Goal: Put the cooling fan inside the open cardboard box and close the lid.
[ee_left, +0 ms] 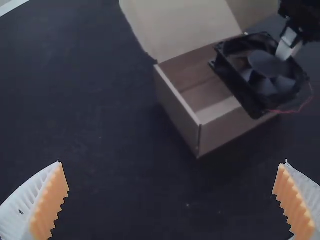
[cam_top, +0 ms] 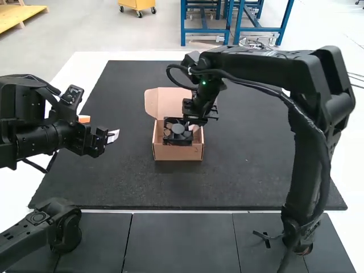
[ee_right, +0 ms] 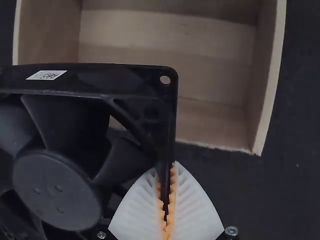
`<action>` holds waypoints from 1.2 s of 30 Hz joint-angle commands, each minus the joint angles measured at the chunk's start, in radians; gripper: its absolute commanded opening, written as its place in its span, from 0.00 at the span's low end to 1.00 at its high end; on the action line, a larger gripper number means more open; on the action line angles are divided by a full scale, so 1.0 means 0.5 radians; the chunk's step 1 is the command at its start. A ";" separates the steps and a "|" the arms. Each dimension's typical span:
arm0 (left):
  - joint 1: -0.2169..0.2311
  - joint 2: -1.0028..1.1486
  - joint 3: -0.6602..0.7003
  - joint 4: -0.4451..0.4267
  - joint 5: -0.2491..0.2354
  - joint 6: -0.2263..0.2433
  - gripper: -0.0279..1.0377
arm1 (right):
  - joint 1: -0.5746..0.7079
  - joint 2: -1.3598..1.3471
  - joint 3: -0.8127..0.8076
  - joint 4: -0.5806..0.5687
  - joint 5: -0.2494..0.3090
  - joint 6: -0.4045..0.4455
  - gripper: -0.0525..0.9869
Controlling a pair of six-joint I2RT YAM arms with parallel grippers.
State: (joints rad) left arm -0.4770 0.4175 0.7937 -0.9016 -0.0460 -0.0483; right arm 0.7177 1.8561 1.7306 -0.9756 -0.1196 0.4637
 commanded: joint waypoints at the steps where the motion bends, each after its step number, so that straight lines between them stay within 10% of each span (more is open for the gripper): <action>1: -0.003 -0.037 0.014 0.005 -0.022 0.023 0.94 | -0.012 0.028 0.119 0.003 0.040 -0.047 0.04; 36: -0.006 -0.053 0.011 -0.025 -0.022 0.026 0.94 | -0.110 0.445 0.408 0.071 0.089 -0.130 0.04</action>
State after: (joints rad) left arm -0.4770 0.4175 0.7937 -0.9226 -0.0528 -0.0448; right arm 0.6590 2.0789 1.9049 -0.9390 -0.0776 0.4103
